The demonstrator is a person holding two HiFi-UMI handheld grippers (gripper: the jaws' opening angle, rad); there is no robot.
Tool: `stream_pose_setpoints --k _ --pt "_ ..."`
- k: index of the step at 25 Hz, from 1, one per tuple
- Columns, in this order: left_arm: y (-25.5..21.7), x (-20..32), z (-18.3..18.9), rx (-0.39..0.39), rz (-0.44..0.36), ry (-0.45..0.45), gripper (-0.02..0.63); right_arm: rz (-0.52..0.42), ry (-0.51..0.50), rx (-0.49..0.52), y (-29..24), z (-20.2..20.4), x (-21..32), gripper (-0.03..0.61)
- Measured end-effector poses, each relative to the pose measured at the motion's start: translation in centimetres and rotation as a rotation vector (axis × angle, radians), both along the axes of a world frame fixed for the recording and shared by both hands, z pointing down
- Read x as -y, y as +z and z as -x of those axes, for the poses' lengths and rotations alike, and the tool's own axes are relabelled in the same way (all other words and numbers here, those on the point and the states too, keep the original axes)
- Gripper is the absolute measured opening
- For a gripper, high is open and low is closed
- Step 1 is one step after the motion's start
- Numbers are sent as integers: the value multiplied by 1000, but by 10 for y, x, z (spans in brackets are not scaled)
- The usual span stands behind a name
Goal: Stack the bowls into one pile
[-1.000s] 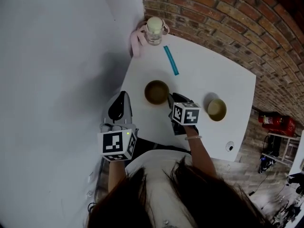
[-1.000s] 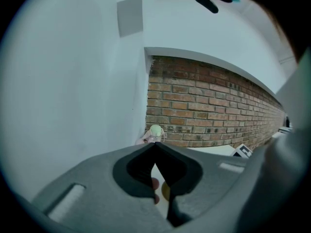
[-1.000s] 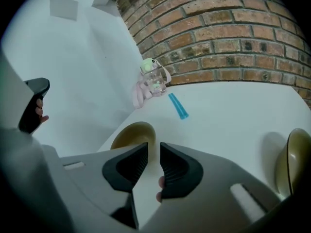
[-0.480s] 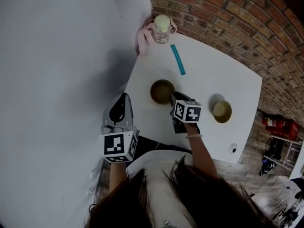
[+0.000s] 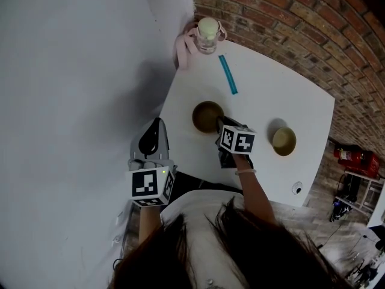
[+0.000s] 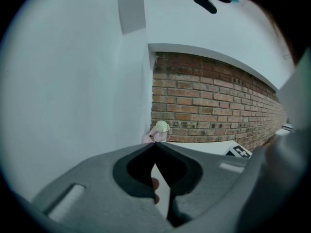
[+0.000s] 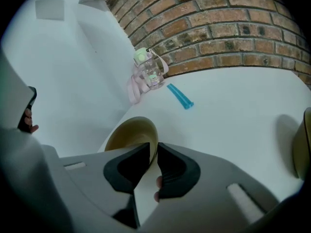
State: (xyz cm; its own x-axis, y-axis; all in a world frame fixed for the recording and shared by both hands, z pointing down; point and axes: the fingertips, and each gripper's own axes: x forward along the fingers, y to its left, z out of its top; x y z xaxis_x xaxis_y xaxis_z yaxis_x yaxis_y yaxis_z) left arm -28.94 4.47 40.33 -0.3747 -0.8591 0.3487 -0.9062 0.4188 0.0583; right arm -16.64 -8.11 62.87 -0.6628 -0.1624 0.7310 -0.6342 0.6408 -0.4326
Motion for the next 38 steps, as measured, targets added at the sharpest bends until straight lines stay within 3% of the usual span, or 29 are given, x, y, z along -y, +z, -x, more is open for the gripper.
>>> stream_pose_setpoints --k 3,20,38 --pt "-1 2 0 0 -4 6 0 -1 18 -12 1 -3 2 26" --pt "-12 8 -12 17 -36 56 0 -27 42 -7 -11 -15 5 25" --pt "-28 33 -46 26 -88 162 0 -55 135 5 -30 -56 25 26"
